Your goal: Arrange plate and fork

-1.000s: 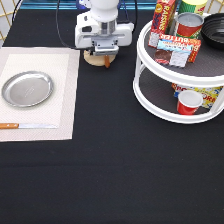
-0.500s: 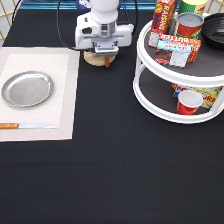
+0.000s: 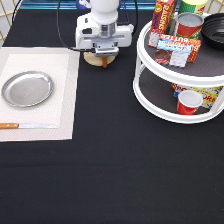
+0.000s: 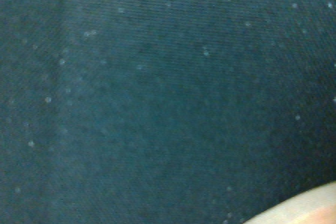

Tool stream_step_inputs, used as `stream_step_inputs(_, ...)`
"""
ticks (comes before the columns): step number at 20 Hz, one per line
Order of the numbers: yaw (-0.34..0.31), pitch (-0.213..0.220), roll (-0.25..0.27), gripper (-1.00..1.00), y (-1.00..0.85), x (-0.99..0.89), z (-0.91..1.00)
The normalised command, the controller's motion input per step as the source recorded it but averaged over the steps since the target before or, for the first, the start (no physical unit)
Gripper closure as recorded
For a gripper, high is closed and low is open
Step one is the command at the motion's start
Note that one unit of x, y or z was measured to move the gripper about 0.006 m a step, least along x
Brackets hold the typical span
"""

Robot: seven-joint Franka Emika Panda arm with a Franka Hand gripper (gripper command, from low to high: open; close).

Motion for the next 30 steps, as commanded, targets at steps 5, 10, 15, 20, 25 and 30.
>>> stream_step_inputs(5,-0.038,-0.027,0.001,1.00,-0.14,-0.06,0.42)
stream_step_inputs(10,-0.137,-0.014,0.000,1.00,-0.47,0.00,0.43)
stream_step_inputs(15,-0.161,0.000,0.000,1.00,-0.47,0.07,0.27)
stream_step_inputs(20,-0.120,-0.008,0.000,1.00,-0.55,0.15,0.21)
stream_step_inputs(25,-0.107,-0.052,0.000,1.00,-0.60,0.19,0.15)
stream_step_inputs(30,-0.162,-0.073,0.000,1.00,-0.49,0.07,0.09)
